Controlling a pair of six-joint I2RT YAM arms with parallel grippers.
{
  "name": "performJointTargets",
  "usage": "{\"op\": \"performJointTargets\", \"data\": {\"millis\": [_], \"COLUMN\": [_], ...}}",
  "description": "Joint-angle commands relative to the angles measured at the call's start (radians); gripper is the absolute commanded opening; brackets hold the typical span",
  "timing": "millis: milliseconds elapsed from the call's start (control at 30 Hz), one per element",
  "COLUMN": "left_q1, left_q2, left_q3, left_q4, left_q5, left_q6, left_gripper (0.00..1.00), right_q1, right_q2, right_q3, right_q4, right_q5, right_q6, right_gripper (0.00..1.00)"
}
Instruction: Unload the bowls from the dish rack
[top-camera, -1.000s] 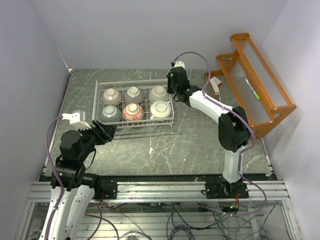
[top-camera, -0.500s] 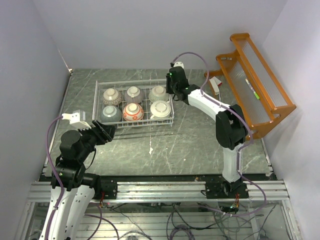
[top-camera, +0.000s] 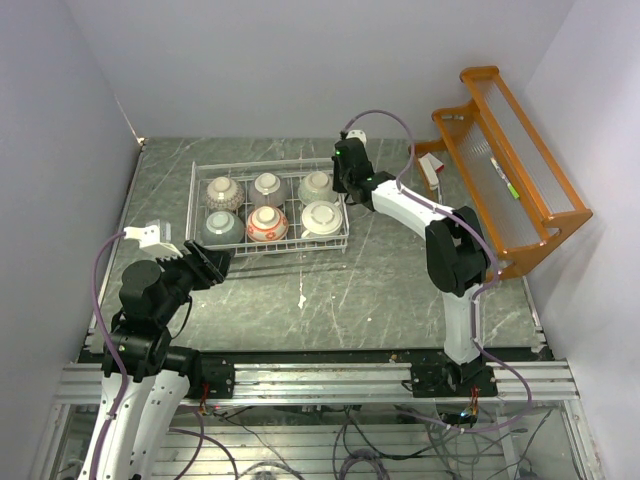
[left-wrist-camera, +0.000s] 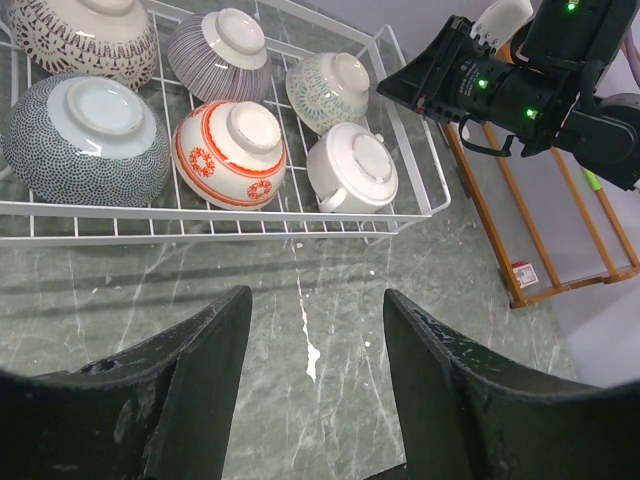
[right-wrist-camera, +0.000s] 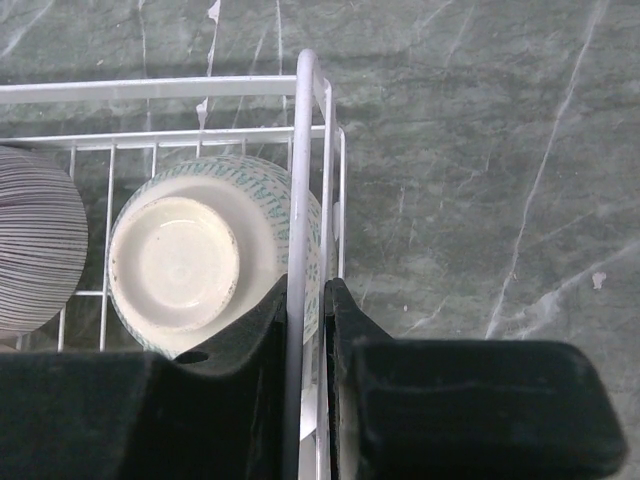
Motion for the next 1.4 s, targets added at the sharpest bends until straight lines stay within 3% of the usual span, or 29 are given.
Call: {"op": "performJointTargets", "data": {"millis": [0,433,633,900,1000,1033,1067,1133,1200,1267,1300,1367], "left_q1": [0.007,0.007,0.007,0.007,0.007,0.007,0.007,0.007,0.007,0.007,0.007,0.007], "left_q2": [0.003,0.011,-0.001,0.007,0.011,0.014,0.020,0.028,0.027,0.023,0.027,0.048], "left_q3": [0.002,0.001,0.003,-0.002,0.000,0.004,0.013,0.039,0.050,0.047,0.043,0.028], "left_q4": [0.011,0.017,0.011,0.019,0.018,0.014,-0.004,-0.043,-0.058,-0.049,-0.042,-0.012], "left_q5": [0.025,0.030,0.029,0.034,0.026,0.015,-0.004,-0.063,-0.104,-0.115,-0.117,-0.103], "left_q6": [0.001,0.003,0.001,0.003,0.002,0.001,0.001,-0.006,-0.017,-0.021,-0.022,-0.019], "left_gripper": [0.66,0.66,0.66,0.66,0.73,0.81,0.96,0.98,0.98,0.98,0.98,0.98], "right_q1": [-0.033,-0.102,-0.144,-0.172,-0.177,-0.177,-0.177,-0.176,-0.177,-0.176,-0.177,-0.176], "right_q2": [-0.029,-0.118,-0.146,-0.114,-0.081,-0.074,-0.073,-0.074,-0.094,-0.123,-0.140,-0.176], "right_q3": [0.020,-0.023,-0.057,0.001,0.051,0.066,0.073,0.063,0.038,0.011,-0.003,-0.025], "right_q4": [-0.011,-0.072,-0.063,-0.053,-0.077,-0.091,-0.099,-0.091,-0.072,-0.054,-0.046,-0.029], "right_q5": [-0.008,0.130,0.121,0.078,0.073,0.074,0.073,0.071,0.075,0.083,0.087,0.095], "right_q6": [0.066,0.138,0.182,0.096,0.064,0.057,0.052,0.039,0.026,0.014,0.005,-0.012], "right_gripper": [0.00,0.00,0.00,0.00,0.00,0.00,0.00,0.00,0.06,0.19,0.28,0.57]}}
